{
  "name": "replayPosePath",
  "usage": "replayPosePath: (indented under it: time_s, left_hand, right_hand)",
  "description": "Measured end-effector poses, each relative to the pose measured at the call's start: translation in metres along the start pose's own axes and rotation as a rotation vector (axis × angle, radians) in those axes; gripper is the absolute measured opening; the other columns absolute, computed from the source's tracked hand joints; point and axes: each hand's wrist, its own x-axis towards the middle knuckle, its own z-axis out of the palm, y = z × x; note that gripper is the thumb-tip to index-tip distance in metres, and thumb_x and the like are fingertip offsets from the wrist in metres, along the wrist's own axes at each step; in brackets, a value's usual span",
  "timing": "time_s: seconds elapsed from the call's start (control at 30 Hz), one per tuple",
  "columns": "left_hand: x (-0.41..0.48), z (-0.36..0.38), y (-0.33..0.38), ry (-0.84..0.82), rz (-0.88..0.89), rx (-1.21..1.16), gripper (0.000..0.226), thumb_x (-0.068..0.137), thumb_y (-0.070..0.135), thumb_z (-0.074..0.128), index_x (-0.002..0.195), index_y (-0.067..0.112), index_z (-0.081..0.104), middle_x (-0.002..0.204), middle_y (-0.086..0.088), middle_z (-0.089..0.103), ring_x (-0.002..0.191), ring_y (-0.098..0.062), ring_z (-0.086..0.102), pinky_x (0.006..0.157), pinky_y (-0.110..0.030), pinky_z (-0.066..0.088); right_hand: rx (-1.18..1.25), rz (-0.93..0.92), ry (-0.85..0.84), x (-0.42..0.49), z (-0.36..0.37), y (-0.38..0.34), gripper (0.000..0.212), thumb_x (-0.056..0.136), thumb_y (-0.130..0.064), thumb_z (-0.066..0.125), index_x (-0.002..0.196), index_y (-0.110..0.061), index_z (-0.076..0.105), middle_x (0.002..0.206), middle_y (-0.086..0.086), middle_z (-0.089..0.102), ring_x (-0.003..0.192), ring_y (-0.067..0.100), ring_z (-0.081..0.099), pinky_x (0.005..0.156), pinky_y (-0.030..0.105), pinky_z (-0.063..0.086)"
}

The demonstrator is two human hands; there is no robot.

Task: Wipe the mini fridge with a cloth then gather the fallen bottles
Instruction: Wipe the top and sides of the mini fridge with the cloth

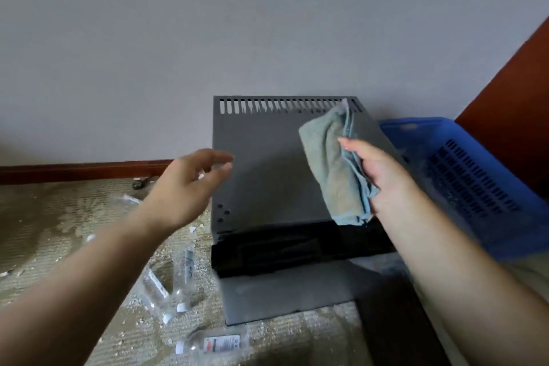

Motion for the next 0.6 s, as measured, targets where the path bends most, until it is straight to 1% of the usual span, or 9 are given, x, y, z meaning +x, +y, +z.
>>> replayPosePath:
  time_s: [0.03, 0.07, 0.1, 0.13, 0.2, 0.27, 0.43, 0.5, 0.6]
  left_hand:
    - [-0.002, 0.014, 0.009, -0.068, 0.04, 0.06, 0.019, 0.091, 0.028, 0.056, 0.108, 0.027, 0.063, 0.083, 0.019, 0.057, 0.081, -0.009, 0.063, 0.075, -0.024, 0.047]
    - [-0.003, 0.028, 0.013, -0.121, 0.068, 0.141, 0.024, 0.091, 0.028, 0.056, 0.114, 0.024, 0.062, 0.086, 0.005, 0.067, 0.075, -0.014, 0.062, 0.068, -0.018, 0.046]
    - [-0.006, 0.042, 0.016, -0.161, 0.087, 0.213, 0.029, 0.091, 0.028, 0.056, 0.119, 0.021, 0.061, 0.11, 0.001, 0.062, 0.075, -0.014, 0.062, 0.064, -0.013, 0.043]
    - [-0.008, 0.054, 0.015, -0.186, 0.103, 0.265, 0.032, 0.092, 0.028, 0.055, 0.122, 0.019, 0.059, 0.105, -0.004, 0.068, 0.089, -0.015, 0.064, 0.068, -0.011, 0.044]
    - [-0.014, 0.072, 0.008, -0.188, 0.129, 0.321, 0.037, 0.091, 0.032, 0.055, 0.125, 0.018, 0.058, 0.125, -0.003, 0.061, 0.118, -0.018, 0.054, 0.095, -0.022, 0.043]
    - [-0.022, 0.08, 0.001, -0.141, 0.138, 0.392, 0.044, 0.086, 0.04, 0.05, 0.122, 0.018, 0.06, 0.125, -0.003, 0.061, 0.12, -0.022, 0.052, 0.103, -0.034, 0.041]
    - [-0.042, 0.084, -0.002, 0.022, 0.149, 0.511, 0.047, 0.08, 0.039, 0.045, 0.114, 0.014, 0.066, 0.117, -0.006, 0.065, 0.111, -0.029, 0.056, 0.097, -0.038, 0.043]
    - [-0.049, 0.086, -0.001, 0.024, 0.138, 0.53, 0.047, 0.08, 0.038, 0.044, 0.113, 0.014, 0.066, 0.117, -0.005, 0.065, 0.11, -0.028, 0.055, 0.097, -0.037, 0.043]
    - [-0.06, 0.093, 0.001, 0.011, 0.11, 0.509, 0.041, 0.084, 0.035, 0.048, 0.114, 0.013, 0.066, 0.118, -0.004, 0.064, 0.113, -0.027, 0.053, 0.099, -0.037, 0.041]
  right_hand:
    - [-0.132, -0.119, 0.151, -0.002, -0.026, -0.01, 0.011, 0.089, -0.012, 0.056, 0.083, -0.012, 0.065, 0.064, 0.004, 0.071, 0.055, 0.017, 0.067, 0.06, 0.029, 0.055]
    - [-0.265, -0.238, 0.297, -0.005, -0.053, -0.019, 0.01, 0.088, -0.009, 0.056, 0.086, -0.011, 0.065, 0.069, 0.007, 0.07, 0.06, 0.019, 0.066, 0.064, 0.03, 0.052]
    - [-0.458, -0.34, 0.428, -0.008, -0.077, -0.025, 0.01, 0.089, -0.008, 0.056, 0.092, -0.009, 0.065, 0.079, 0.011, 0.069, 0.069, 0.023, 0.065, 0.069, 0.031, 0.048]
    - [-0.732, -0.4, 0.538, -0.01, -0.101, -0.026, 0.014, 0.09, -0.008, 0.054, 0.1, -0.007, 0.064, 0.09, 0.015, 0.067, 0.08, 0.027, 0.063, 0.072, 0.031, 0.044]
    - [-1.292, -0.352, 0.651, -0.015, -0.145, -0.014, 0.023, 0.092, -0.011, 0.049, 0.112, -0.005, 0.056, 0.1, 0.022, 0.064, 0.092, 0.036, 0.06, 0.071, 0.034, 0.039]
    - [-1.642, -0.249, 0.677, -0.025, -0.165, 0.008, 0.026, 0.092, -0.012, 0.046, 0.116, -0.004, 0.051, 0.099, 0.024, 0.064, 0.091, 0.04, 0.06, 0.068, 0.038, 0.041]
    - [-1.817, -0.524, 0.54, -0.042, -0.147, 0.049, 0.029, 0.077, -0.008, 0.052, 0.102, -0.002, 0.067, 0.069, 0.021, 0.064, 0.065, 0.039, 0.062, 0.051, 0.038, 0.048]
    - [-1.81, -0.545, 0.442, -0.046, -0.124, 0.053, 0.033, 0.08, -0.009, 0.048, 0.109, -0.006, 0.065, 0.08, 0.019, 0.065, 0.077, 0.038, 0.061, 0.058, 0.038, 0.046]
    - [-1.746, -0.527, 0.283, -0.049, -0.086, 0.054, 0.016, 0.087, -0.013, 0.043, 0.095, -0.01, 0.057, 0.096, 0.014, 0.064, 0.091, 0.035, 0.057, 0.063, 0.034, 0.033]
